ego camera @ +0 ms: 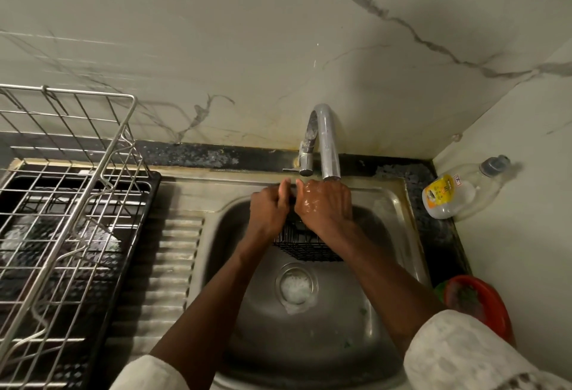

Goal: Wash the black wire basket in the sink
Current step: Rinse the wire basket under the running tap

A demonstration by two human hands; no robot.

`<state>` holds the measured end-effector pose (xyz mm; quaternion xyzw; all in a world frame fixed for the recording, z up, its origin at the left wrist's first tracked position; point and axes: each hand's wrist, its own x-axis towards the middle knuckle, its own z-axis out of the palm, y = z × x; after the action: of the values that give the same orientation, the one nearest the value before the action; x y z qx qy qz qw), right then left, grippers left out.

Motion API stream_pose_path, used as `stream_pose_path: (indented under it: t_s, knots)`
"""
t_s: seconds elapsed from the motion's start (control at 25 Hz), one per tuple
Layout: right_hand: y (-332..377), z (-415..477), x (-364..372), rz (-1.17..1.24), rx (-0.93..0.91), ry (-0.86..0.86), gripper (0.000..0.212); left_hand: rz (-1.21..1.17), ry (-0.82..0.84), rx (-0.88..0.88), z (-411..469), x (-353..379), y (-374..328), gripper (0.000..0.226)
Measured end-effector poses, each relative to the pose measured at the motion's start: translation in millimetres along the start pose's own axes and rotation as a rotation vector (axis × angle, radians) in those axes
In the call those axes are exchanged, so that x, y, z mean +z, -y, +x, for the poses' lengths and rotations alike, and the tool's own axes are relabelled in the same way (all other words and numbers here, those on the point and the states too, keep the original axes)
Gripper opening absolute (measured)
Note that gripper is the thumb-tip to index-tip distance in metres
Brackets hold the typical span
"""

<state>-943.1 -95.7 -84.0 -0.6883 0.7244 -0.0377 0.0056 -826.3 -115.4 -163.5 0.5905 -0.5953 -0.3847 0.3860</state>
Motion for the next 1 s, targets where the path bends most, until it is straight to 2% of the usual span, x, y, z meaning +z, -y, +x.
stream_pose_path:
  t_s: [0.12, 0.24, 0.28, 0.36, 0.4, 0.48, 0.56, 0.68, 0.8, 0.88, 0.92, 1.0]
  knots:
    - [10, 6, 7, -0.043, -0.019, 0.009, 0.055, 0.273, -0.074, 0.037, -9, 2, -5, 0.065]
    - [1, 12, 13, 0.095, 0.015, 0.012, 0.061, 0.092, -0.098, -0.048, -8, 2, 2, 0.058]
    - [-6, 12, 16, 0.236, 0.044, 0.016, 0.065, 0.019, -0.104, -0.088, -6, 2, 5, 0.057]
    - [-22, 5, 26, 0.702, 0.154, 0.068, 0.067, -0.071, -0.123, -0.165, -6, 0, 19, 0.052]
    - [-28, -1, 33, 0.822, 0.206, 0.075, 0.066, -0.093, -0.124, -0.193, -8, -2, 26, 0.049]
    - [-34, -11, 49, 0.694, 0.238, 0.041, 0.073, -0.11, -0.095, -0.171, -16, -1, 28, 0.048]
    - [-33, -8, 60, 0.573, 0.271, 0.01, 0.082, -0.108, -0.006, -0.086, -21, 6, 11, 0.058]
    - [-20, 4, 58, 0.533, 0.289, -0.013, 0.078, -0.114, 0.007, -0.06, -12, 17, -17, 0.062]
    - [-6, 0, 60, 0.642, 0.125, -0.043, 0.064, -0.119, -0.018, -0.095, 0, 16, -9, 0.062]
    - [-16, -11, 71, 0.639, 0.023, -0.115, 0.056, -0.151, 0.038, -0.128, 0, 11, -1, 0.052]
    - [-29, -14, 78, 0.613, 0.064, -0.094, 0.059, -0.177, 0.062, -0.161, -2, 9, 1, 0.046]
    - [-59, -17, 85, 0.533, 0.283, 0.015, 0.071, -0.217, 0.072, -0.222, -8, 6, 4, 0.036]
